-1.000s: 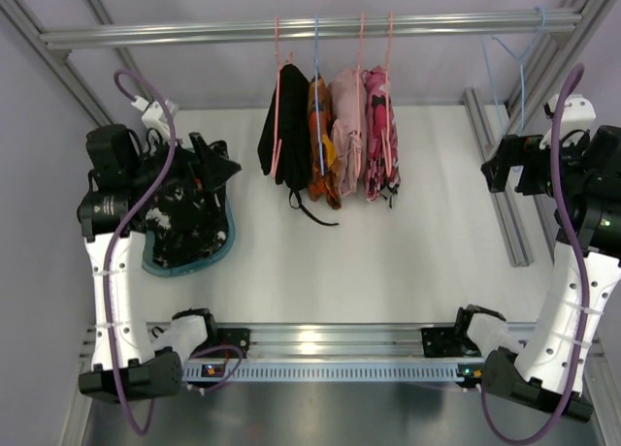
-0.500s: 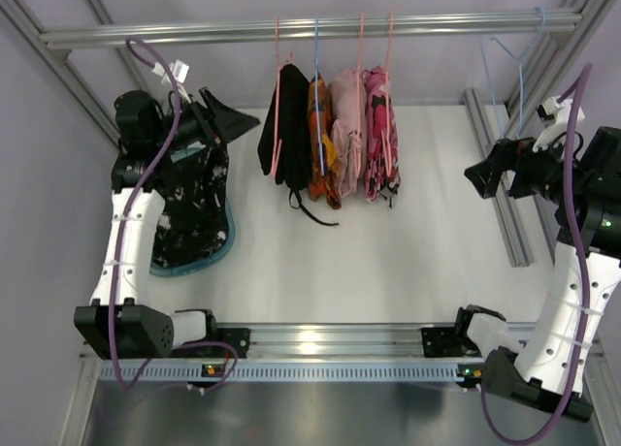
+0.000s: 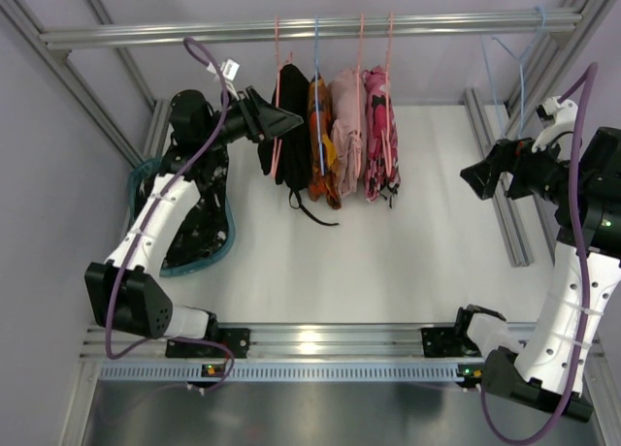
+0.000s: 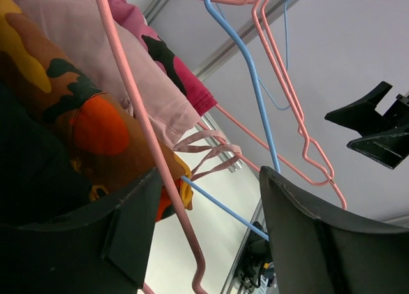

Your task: Remove the trousers from the hanger

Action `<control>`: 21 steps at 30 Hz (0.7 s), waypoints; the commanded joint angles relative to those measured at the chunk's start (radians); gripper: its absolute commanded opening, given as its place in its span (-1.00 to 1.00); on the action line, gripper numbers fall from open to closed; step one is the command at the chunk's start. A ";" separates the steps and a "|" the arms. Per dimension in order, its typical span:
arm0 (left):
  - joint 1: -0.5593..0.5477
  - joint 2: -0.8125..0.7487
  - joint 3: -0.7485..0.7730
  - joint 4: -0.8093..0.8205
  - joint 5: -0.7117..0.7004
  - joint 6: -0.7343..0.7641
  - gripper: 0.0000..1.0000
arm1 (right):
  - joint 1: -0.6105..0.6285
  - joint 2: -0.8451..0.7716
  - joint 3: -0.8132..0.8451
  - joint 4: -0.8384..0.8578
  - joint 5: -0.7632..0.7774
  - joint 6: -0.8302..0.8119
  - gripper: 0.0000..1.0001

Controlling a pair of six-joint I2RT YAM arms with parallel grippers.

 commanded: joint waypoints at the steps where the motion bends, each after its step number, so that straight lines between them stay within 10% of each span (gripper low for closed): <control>1: -0.010 0.019 -0.014 0.136 -0.040 -0.038 0.34 | -0.010 -0.010 0.024 0.002 -0.022 0.004 0.99; 9: -0.010 -0.013 -0.109 0.373 0.004 -0.208 -0.17 | -0.010 -0.025 0.003 0.004 -0.027 0.010 0.99; 13: -0.010 -0.041 -0.154 0.420 0.003 -0.273 -0.79 | -0.012 -0.028 0.011 -0.012 -0.051 -0.001 0.99; 21: -0.010 -0.119 -0.107 0.436 -0.083 -0.282 -1.00 | -0.012 -0.020 0.007 0.018 -0.096 0.016 0.99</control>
